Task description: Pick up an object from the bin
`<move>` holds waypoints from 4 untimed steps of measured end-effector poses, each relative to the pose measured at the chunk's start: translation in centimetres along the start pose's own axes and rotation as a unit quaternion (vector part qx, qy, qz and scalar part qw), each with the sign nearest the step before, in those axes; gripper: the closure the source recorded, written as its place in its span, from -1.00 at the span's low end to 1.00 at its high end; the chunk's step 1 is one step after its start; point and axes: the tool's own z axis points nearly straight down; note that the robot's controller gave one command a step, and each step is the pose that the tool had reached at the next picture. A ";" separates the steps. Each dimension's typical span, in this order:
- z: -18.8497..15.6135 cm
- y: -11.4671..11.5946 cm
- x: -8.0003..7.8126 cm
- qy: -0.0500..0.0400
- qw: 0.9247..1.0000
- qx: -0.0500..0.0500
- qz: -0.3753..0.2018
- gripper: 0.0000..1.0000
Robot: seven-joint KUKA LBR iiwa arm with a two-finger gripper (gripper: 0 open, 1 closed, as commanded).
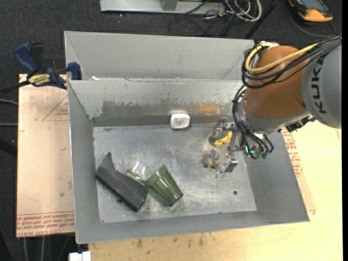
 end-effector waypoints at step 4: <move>2.2 -3.8 -3.7 0.001 0.995 0.000 -0.097 1.00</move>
Offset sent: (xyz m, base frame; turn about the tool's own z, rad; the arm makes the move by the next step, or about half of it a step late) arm 0.0000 0.0000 0.0000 0.0000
